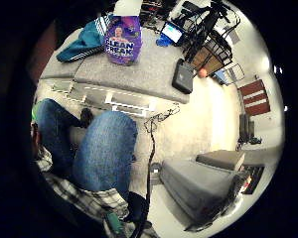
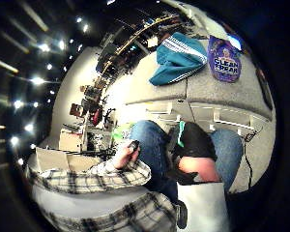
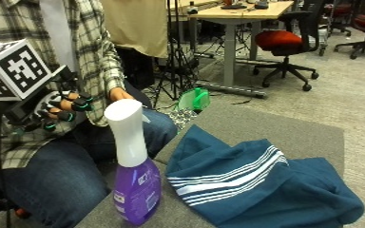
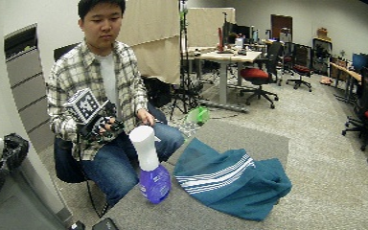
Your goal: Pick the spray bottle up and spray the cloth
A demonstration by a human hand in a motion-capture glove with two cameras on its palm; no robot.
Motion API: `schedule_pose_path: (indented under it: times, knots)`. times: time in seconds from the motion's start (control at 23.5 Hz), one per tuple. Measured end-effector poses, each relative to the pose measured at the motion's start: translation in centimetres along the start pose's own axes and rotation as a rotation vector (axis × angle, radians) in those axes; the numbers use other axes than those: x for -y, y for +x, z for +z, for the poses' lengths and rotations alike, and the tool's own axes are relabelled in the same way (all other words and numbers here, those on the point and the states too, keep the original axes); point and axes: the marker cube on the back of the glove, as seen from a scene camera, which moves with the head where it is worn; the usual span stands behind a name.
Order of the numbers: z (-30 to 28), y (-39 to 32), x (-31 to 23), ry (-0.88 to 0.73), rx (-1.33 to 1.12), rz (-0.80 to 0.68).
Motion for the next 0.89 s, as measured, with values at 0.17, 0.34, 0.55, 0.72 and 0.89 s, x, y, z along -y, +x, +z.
schedule_pose_path:
  times: [0.17,0.34,0.55,0.72,0.89]
  knots:
    - [0.4,0.2,0.0,-0.008,0.0,0.008]
    - [0.5,0.6,0.2,-0.016,0.001,0.013]
    - [0.8,1.6,1.5,-0.008,0.011,0.021]
    - [1.7,3.8,4.5,0.019,0.066,0.065]
    - [1.7,5.4,7.1,0.025,0.155,0.093]
